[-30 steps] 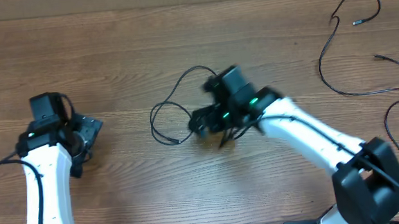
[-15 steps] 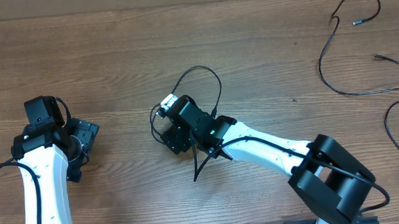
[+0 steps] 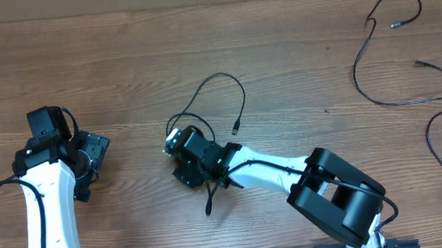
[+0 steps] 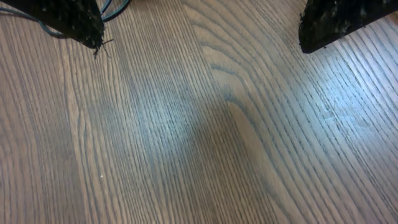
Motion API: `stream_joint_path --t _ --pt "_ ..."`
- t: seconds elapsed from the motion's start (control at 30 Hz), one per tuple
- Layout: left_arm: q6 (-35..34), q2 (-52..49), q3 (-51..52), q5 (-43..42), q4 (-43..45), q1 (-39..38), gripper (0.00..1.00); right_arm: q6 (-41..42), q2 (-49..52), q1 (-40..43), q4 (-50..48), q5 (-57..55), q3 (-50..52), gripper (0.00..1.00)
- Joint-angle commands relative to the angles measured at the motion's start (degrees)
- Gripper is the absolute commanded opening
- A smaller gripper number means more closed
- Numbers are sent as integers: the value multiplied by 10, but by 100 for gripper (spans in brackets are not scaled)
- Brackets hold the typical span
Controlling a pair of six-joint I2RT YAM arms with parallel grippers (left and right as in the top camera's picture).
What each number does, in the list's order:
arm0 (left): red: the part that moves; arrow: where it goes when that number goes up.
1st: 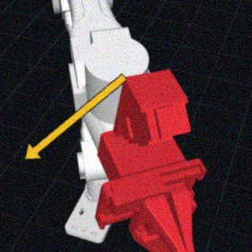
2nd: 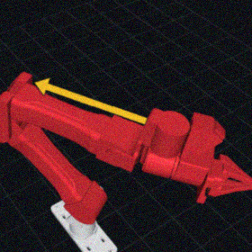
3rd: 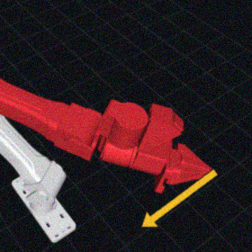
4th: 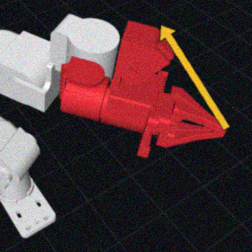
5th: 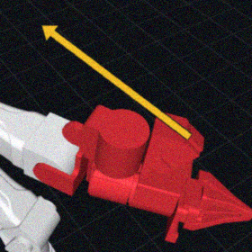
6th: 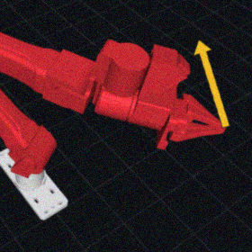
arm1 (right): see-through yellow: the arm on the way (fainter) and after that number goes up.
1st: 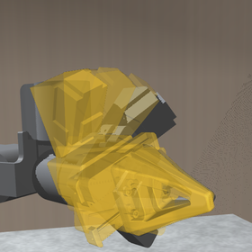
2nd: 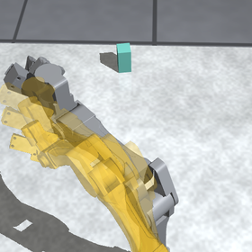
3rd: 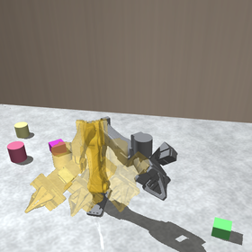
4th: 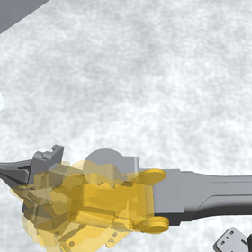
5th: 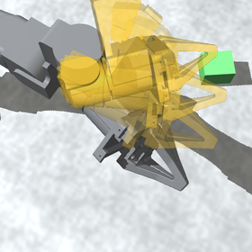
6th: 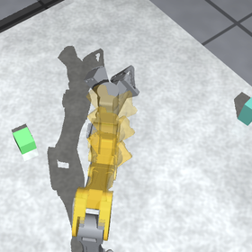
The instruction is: Untangle cables
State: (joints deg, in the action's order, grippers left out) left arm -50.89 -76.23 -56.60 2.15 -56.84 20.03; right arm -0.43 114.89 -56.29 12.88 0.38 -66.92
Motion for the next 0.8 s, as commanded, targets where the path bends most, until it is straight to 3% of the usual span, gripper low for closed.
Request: stream_joint_path --t 0.0,0.27,0.5,0.77 --pt "-5 9 -1 -3 -1 2 99 -1 28 -17 -5 -27 1 63" --pt "-5 9 -1 -3 -1 2 99 40 42 -13 71 -93 -3 4" --pt "-5 9 -1 -3 -1 2 100 126 -7 14 140 -78 -7 4" --pt "-5 9 -1 -3 -1 2 99 126 -36 128 235 -94 -7 4"
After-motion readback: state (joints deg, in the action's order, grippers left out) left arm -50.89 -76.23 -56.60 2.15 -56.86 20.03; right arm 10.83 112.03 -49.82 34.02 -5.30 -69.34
